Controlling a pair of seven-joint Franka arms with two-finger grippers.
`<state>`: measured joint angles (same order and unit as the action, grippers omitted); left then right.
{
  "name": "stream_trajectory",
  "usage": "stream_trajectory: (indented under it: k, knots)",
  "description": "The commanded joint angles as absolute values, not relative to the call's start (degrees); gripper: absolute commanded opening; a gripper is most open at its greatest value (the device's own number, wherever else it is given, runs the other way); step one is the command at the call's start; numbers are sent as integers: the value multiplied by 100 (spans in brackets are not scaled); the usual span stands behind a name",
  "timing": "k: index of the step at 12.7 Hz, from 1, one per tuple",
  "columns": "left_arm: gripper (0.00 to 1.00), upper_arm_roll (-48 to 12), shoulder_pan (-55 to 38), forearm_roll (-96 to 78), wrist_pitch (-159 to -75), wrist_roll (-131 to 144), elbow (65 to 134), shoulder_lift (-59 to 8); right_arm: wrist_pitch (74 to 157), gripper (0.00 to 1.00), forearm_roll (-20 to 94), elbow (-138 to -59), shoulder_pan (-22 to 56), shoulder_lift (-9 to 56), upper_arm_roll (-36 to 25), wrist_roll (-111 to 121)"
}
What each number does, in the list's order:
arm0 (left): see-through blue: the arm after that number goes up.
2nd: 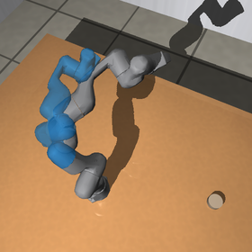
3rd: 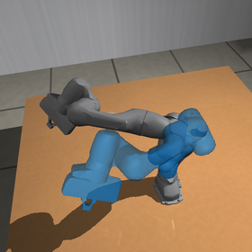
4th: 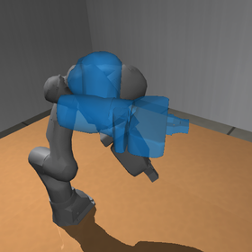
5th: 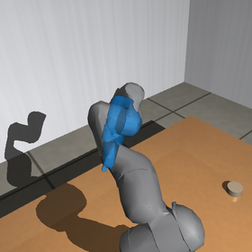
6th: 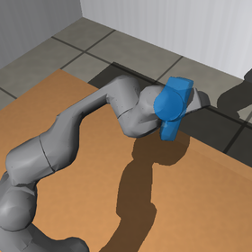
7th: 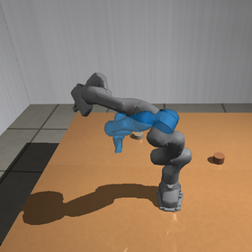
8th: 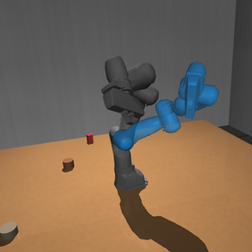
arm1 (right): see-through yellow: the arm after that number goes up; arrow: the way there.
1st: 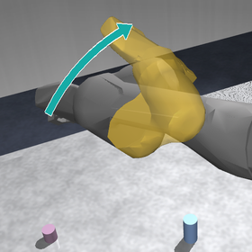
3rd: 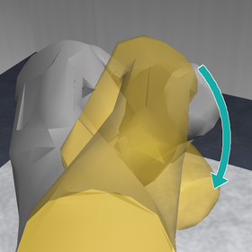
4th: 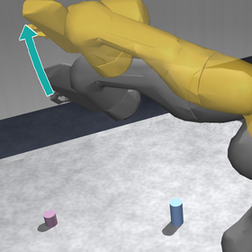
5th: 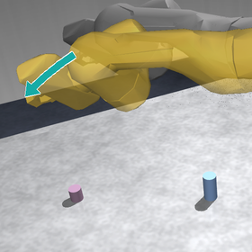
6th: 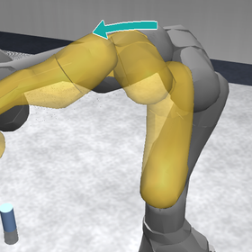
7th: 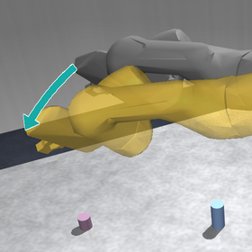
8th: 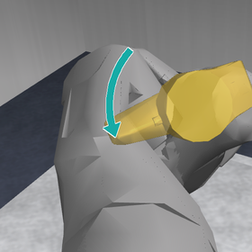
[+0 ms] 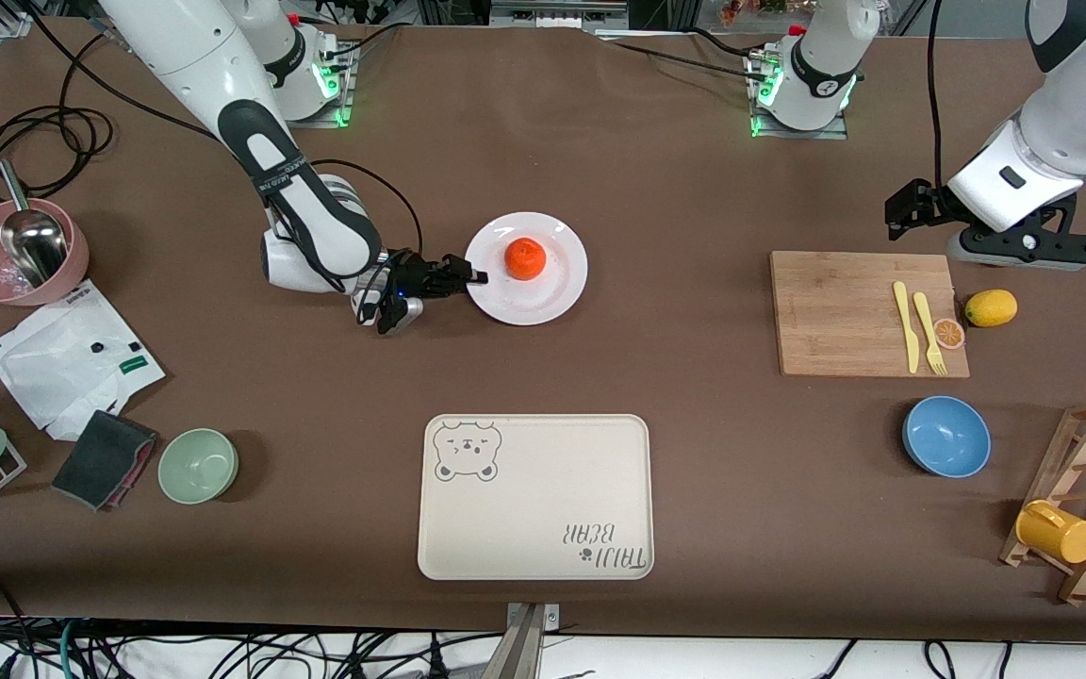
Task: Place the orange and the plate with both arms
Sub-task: 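Close the right gripper on the plate rim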
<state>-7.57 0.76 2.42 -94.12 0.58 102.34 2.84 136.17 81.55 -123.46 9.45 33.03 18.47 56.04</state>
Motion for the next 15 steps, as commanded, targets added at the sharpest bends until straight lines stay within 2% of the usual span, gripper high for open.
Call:
stream_trajectory:
  k: [1,4,5,10,15]
  knots:
    - [100,-765,70,141,-9264,-35,10072,229,13720,33,8358,-12366,1002,3331,1881,5810]
    - [100,-765,62,141,-9229,-9,10081,229,13720,19,8358,-12366,1002,3331,1881,5818]
    - [100,-765,53,141,-9229,52,10072,229,13746,19,8358,-12366,1002,3340,1881,5818]
    - [100,-791,53,141,-9220,114,10002,202,13746,2,8358,-12366,1002,3340,1881,5810]
    - [100,-800,44,141,-9193,114,9993,202,13676,0,8393,-12174,993,3331,1872,5372]
